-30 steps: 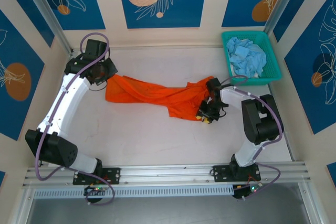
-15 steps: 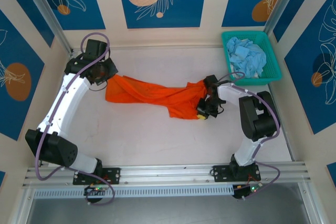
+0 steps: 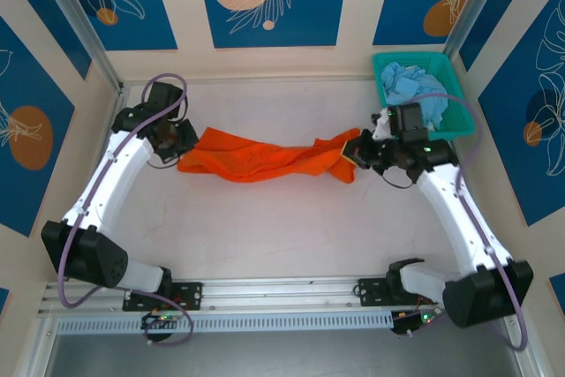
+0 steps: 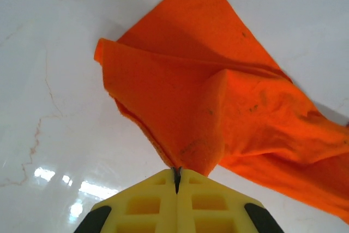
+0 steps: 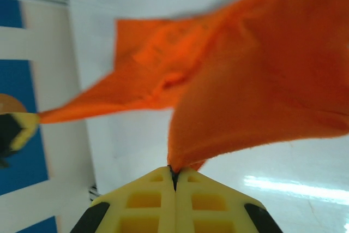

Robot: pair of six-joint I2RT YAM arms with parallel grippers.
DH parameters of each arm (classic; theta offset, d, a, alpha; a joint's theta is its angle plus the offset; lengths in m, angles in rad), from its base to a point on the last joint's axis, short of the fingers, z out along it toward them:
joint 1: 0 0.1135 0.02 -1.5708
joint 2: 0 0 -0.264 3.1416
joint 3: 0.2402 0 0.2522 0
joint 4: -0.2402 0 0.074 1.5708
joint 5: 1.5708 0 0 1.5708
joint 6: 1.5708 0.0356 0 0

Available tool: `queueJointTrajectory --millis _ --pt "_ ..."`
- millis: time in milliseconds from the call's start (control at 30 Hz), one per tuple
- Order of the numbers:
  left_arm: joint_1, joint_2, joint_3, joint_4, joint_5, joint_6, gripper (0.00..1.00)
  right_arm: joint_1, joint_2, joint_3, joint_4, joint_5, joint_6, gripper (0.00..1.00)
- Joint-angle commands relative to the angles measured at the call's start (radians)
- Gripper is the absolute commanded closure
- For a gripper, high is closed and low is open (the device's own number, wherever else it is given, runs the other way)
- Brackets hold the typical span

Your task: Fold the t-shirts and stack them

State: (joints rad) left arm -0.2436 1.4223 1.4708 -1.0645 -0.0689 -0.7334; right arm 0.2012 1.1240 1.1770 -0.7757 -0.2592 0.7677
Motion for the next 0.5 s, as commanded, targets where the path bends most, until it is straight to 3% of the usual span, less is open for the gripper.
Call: queueJointTrajectory --millis 0,133,367,467 --pt "-0.004 -0.008 0.102 -0.051 0.058 0.002 1.00 -0.007 -0.068 0.070 -0.027 -0.041 0.025 1.00" --pt "-0.004 -0.071 0.023 -0.042 0.055 -0.041 1.00 -0.005 -0.119 0.002 -0.036 -0.050 0.022 1.00" --pt "0.002 -0.335 -0.557 0.015 0.118 -0.265 1.00 -0.006 -0.144 -0.287 -0.157 -0.124 0.001 1.00" --pt "0.013 -0.392 -0.714 0.048 0.165 -0.333 1.00 -0.009 -0.147 -0.365 -0.153 -0.120 0.017 1.00"
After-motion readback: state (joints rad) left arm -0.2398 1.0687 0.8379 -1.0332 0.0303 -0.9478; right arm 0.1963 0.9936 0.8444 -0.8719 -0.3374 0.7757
